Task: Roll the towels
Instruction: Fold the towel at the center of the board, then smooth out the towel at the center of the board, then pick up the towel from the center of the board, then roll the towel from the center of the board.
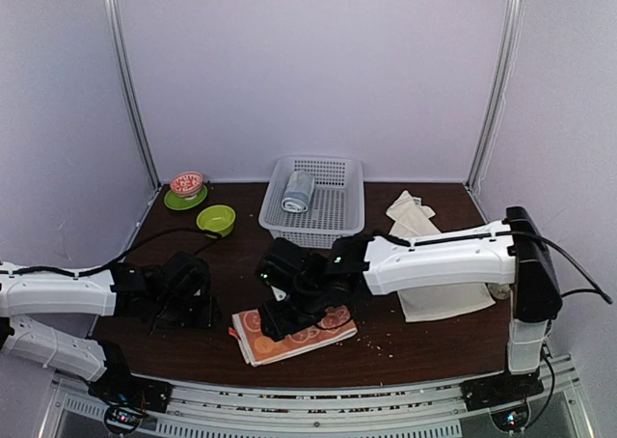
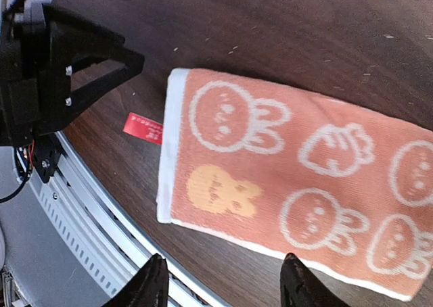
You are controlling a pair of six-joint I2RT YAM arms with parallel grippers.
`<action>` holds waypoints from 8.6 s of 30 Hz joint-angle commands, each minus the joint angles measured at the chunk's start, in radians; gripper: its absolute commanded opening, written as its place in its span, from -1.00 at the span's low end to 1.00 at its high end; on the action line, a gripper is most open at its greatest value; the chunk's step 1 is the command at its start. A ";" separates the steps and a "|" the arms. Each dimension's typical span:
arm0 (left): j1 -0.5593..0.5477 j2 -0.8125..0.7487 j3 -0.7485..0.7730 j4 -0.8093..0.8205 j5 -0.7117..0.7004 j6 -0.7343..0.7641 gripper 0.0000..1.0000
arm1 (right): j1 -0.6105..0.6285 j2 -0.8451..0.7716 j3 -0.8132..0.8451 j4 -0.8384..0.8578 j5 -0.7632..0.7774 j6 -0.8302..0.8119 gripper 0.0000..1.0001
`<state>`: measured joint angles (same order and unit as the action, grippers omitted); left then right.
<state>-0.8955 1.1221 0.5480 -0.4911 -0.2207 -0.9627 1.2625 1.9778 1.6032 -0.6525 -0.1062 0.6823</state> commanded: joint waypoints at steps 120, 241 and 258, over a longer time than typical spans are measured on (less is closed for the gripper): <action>-0.076 0.460 0.255 0.241 0.378 0.170 -0.04 | -0.422 -0.321 -0.586 0.282 0.053 -0.071 -0.17; -0.094 0.745 0.465 0.338 0.468 0.229 -0.16 | -0.203 -0.312 -0.656 0.249 -0.046 -0.114 -1.00; -0.094 0.597 0.487 0.205 0.400 0.271 -0.14 | -0.215 -0.348 -0.735 0.330 -0.088 -0.111 -0.30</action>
<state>-0.9836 1.7920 1.0302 -0.2268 0.2173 -0.7235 1.0538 1.6577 0.9020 -0.3359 -0.1864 0.5827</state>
